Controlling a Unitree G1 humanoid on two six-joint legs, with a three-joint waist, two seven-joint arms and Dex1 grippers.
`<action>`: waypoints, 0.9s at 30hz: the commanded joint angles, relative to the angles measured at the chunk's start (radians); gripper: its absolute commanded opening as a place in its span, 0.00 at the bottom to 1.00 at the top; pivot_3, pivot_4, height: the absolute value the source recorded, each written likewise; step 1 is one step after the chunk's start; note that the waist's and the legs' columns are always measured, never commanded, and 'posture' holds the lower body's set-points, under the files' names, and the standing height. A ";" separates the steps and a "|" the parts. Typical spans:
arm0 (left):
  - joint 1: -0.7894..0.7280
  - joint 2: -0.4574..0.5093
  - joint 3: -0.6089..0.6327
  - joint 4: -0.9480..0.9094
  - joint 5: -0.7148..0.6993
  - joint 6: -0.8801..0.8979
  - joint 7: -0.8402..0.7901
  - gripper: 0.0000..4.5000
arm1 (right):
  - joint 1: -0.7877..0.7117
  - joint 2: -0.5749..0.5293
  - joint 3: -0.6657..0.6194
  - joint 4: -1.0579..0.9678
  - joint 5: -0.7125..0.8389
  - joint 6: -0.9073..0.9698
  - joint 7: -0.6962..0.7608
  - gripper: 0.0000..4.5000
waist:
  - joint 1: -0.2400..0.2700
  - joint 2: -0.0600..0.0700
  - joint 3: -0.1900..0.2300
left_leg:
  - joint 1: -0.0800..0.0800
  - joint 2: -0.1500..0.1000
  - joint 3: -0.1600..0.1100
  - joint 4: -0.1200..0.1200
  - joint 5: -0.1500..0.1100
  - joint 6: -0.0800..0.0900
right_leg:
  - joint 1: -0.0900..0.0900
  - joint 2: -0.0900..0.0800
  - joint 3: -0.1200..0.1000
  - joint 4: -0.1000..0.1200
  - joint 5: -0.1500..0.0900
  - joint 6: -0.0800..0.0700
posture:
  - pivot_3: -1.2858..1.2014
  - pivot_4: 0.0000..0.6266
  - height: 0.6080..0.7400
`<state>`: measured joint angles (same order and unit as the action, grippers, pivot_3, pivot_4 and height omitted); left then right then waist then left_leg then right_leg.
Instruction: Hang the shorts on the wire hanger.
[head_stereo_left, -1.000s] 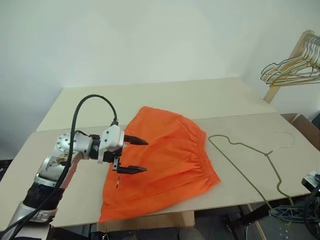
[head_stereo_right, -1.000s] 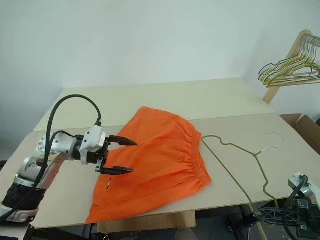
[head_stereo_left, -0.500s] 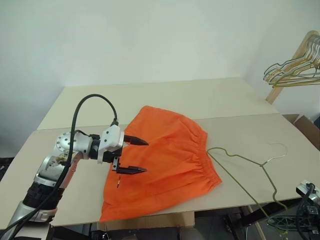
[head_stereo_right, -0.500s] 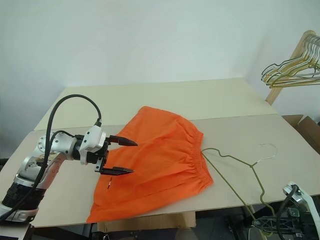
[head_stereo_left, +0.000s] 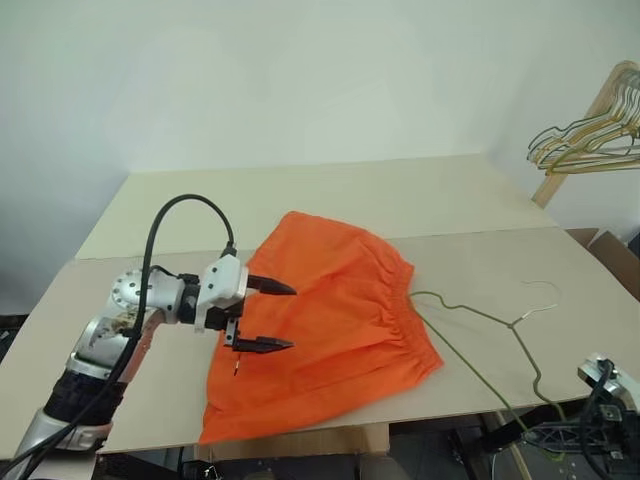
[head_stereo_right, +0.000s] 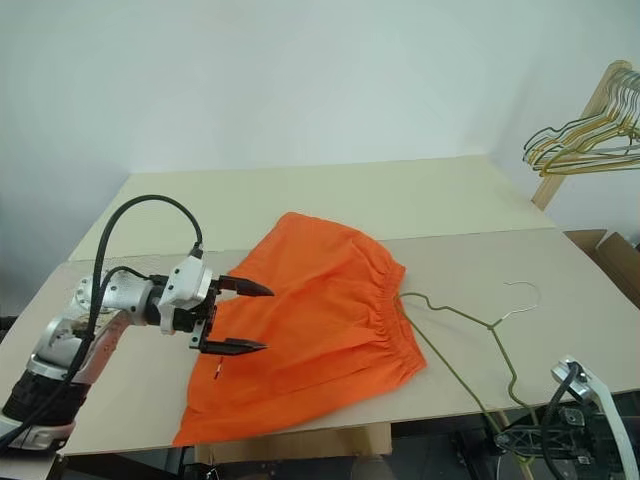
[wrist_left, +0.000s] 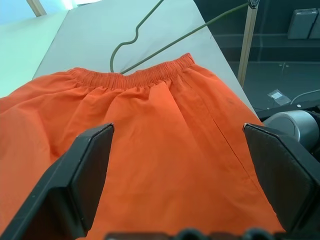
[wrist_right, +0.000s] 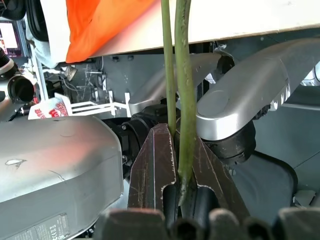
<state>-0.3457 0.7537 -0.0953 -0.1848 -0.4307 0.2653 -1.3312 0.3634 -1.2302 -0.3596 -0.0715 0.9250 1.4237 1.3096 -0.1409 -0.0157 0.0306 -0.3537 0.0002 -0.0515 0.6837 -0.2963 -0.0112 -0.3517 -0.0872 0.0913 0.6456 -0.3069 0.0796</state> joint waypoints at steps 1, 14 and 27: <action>-0.003 0.016 0.029 -0.042 -0.014 0.006 0.014 1.00 | -0.033 0.006 0.030 -0.004 0.004 -0.013 0.001 0.00 | 0.003 0.000 0.000 | 0.000 0.000 0.000 0.000 0.000 0.000 | 0.000 0.000 0.000 0.000 0.000 0.000 | 0.45 0.00 1.00; -0.007 0.007 0.017 -0.062 -0.016 0.026 0.041 1.00 | -0.175 0.014 0.154 0.150 -0.074 -0.075 -0.006 0.00 | 0.019 0.000 0.000 | 0.000 -0.001 0.000 0.000 0.000 0.000 | 0.000 -0.001 0.000 0.000 0.000 0.000 | 0.45 0.00 1.00; 0.003 0.009 0.013 -0.064 -0.005 0.016 0.053 1.00 | -0.431 0.046 0.368 0.250 -0.143 -0.116 0.064 0.00 | 0.018 0.001 0.000 | 0.000 -0.001 0.000 0.000 0.000 0.000 | -0.001 -0.002 0.000 0.000 0.000 0.000 | 0.46 0.00 1.00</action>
<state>-0.3398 0.7577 -0.0962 -0.2239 -0.4322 0.2887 -1.2847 -0.0273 -1.1922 -0.0049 0.1517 0.7941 1.3303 1.3460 -0.1228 -0.0146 0.0302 -0.3535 -0.0011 -0.0523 0.6837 -0.2963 -0.0112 -0.3525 -0.0891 0.0914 0.6458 -0.3065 0.0795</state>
